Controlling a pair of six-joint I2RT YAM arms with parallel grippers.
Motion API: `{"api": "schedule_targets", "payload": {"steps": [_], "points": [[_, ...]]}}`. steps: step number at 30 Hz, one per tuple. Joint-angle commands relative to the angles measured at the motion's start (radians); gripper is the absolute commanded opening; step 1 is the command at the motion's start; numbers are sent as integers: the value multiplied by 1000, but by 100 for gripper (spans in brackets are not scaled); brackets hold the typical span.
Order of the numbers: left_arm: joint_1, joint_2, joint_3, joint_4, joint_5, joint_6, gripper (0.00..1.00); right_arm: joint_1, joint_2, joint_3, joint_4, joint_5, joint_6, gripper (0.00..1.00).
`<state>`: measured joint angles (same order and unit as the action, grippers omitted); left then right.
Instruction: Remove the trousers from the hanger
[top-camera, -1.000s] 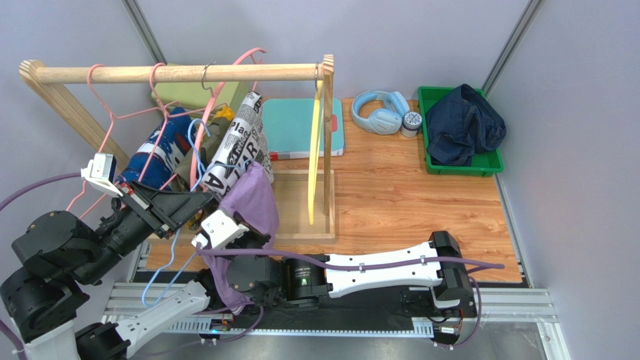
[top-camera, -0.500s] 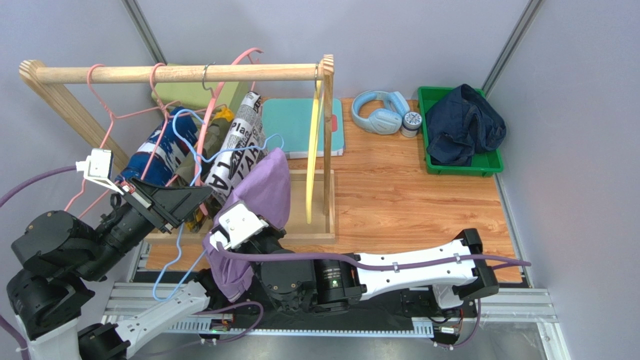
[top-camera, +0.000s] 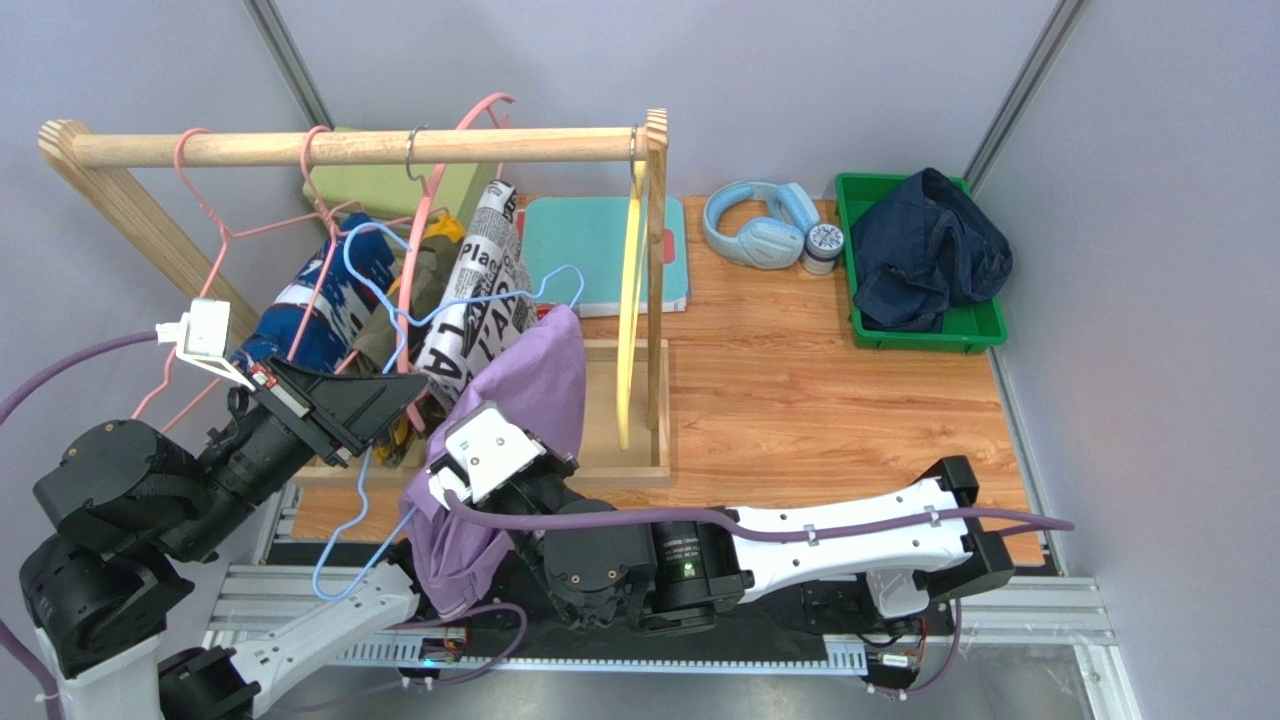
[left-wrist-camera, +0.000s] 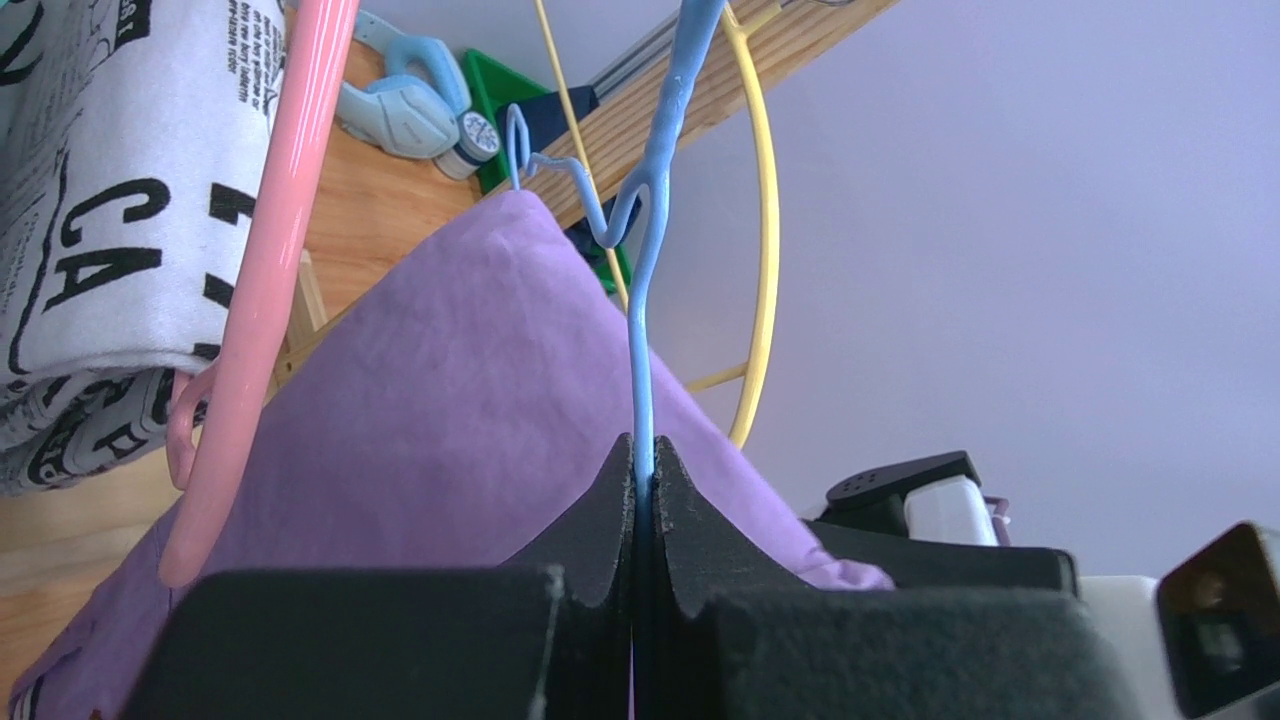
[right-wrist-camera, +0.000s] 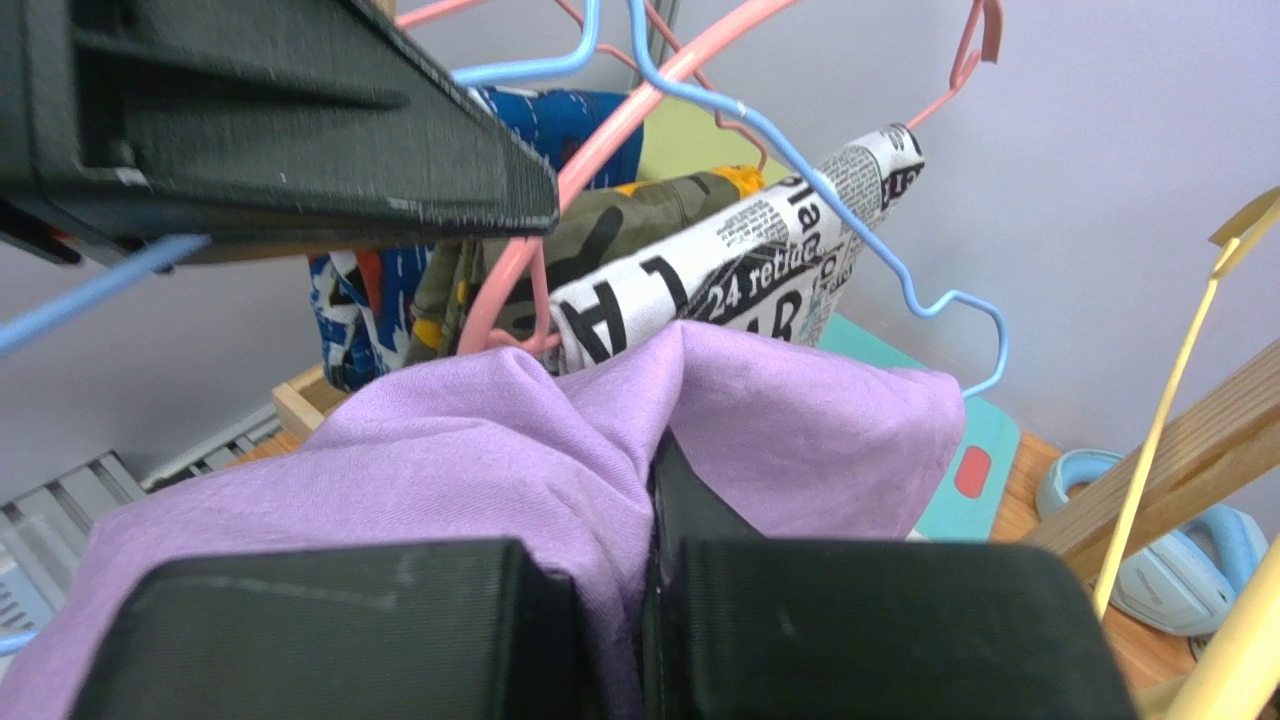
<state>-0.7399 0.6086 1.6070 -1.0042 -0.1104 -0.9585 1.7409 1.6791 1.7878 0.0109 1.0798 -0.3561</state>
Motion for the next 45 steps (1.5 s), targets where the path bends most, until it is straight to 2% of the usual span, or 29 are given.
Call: {"api": "schedule_targets", "payload": {"steps": [1, 8, 15, 19, 23, 28, 35, 45], "points": [[-4, -7, -24, 13, -2, 26, 0, 14, -75, 152, 64, -82, -11, 0], [-3, -17, -42, 16, -11, 23, 0, 52, -41, 358, -6, -156, -44, 0], [-3, -21, -42, 19, 15, 27, 0, 100, -90, 482, -230, -308, 78, 0], [-3, -27, -48, 27, 51, 27, 0, 106, -179, 493, -336, -489, 202, 0], [-4, -44, -47, 30, 64, 27, 0, 106, -242, 516, -512, -699, 308, 0], [-3, -44, -19, 33, 83, 40, 0, 106, -396, 371, -546, -911, 407, 0], [-3, -23, 14, 26, 103, 90, 0, 106, -539, 141, -681, -952, 503, 0], [-3, -12, 59, -19, 104, 178, 0, 106, -853, -312, -635, -999, 614, 0]]}}
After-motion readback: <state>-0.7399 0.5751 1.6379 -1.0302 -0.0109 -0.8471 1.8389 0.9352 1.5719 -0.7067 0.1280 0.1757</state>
